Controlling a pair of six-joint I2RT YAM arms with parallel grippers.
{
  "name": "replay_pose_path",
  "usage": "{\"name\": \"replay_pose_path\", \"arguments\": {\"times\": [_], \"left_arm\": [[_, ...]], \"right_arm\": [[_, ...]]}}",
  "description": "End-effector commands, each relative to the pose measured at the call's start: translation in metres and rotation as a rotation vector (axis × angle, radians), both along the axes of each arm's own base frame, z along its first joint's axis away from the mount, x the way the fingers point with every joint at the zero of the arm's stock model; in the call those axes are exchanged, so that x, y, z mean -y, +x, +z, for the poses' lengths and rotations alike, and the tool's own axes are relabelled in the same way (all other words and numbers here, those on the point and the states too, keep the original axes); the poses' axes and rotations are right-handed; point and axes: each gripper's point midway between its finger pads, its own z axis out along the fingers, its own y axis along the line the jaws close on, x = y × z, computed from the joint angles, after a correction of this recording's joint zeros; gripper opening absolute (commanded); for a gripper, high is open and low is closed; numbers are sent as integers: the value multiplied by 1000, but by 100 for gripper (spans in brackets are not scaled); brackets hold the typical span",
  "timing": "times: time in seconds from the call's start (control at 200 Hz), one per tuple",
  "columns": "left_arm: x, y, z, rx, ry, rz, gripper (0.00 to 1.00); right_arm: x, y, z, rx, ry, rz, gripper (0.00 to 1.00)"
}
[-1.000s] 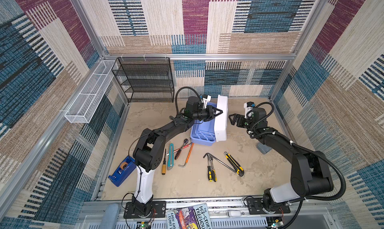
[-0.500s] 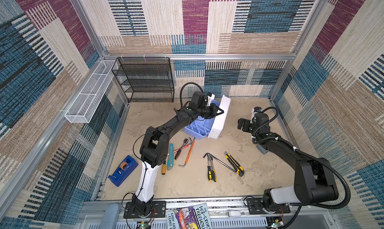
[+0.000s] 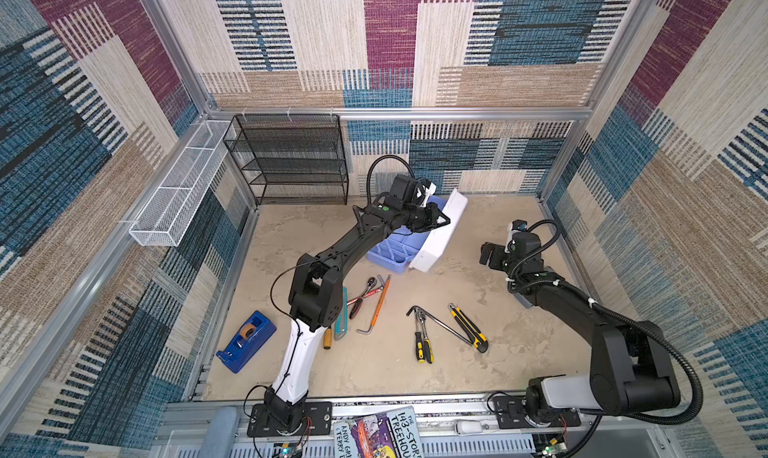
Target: Pack the tool kit
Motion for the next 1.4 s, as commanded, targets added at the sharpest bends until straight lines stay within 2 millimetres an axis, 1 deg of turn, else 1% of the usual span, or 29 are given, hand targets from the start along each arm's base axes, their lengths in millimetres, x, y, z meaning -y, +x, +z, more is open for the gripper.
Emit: {"name": "replay_pose_path", "arguments": {"times": [0.0,0.095,0.115,0.16,0.381,0.531,0.666,0.741,0.836,0.897,0.947,1.002,1.072,1.122,1.182,1.227,1.257,1.267,1.312,1.392], "left_arm": [[-2,-2,7,66,53,-19,17],[0,-7,9,73,71,-32,17],[-2,-2,7,85,91,-8,17],[-1,-3,7,93,103,-7,17],[9,-4,-13,111,193,-7,17],[13,-5,-23,159,292,-3,22],[18,-5,-36,150,311,-13,24],[18,-4,-42,146,325,-11,27],[18,-5,-46,140,331,-15,35],[19,-6,-43,145,328,-14,39],[18,-7,-37,149,321,-12,41],[19,-10,-29,156,309,-17,46],[16,-13,-19,175,308,-19,55],[10,-15,-16,187,325,-12,61],[1,-19,-14,206,351,-8,65],[-7,-20,-16,214,375,-2,68],[-11,-21,-13,221,378,4,69],[-13,-21,-17,215,383,4,70],[-21,-22,-17,215,380,12,71],[-39,-21,-26,196,379,40,73]], "right_arm": [[-3,4,11,50,9,15,100],[-2,3,10,49,7,14,100],[-2,3,10,47,6,13,100],[-1,3,10,49,4,11,100],[3,3,7,45,-13,10,100],[8,2,2,37,-35,-2,100],[12,3,-5,25,-40,-15,100],[13,3,-7,23,-42,-18,100],[15,2,-9,22,-46,-25,100],[16,2,-12,18,-46,-26,100],[17,2,-12,16,-48,-27,100],[17,2,-13,14,-48,-28,100],[18,2,-14,9,-49,-28,100],[16,1,-13,8,-42,-20,100],[11,1,-12,9,-23,2,100],[7,0,-12,6,-8,20,100],[4,-1,-12,6,3,33,100],[3,-1,-12,7,6,37,100],[0,-2,-11,6,18,53,100],[-8,-4,-11,4,51,91,98]]}}
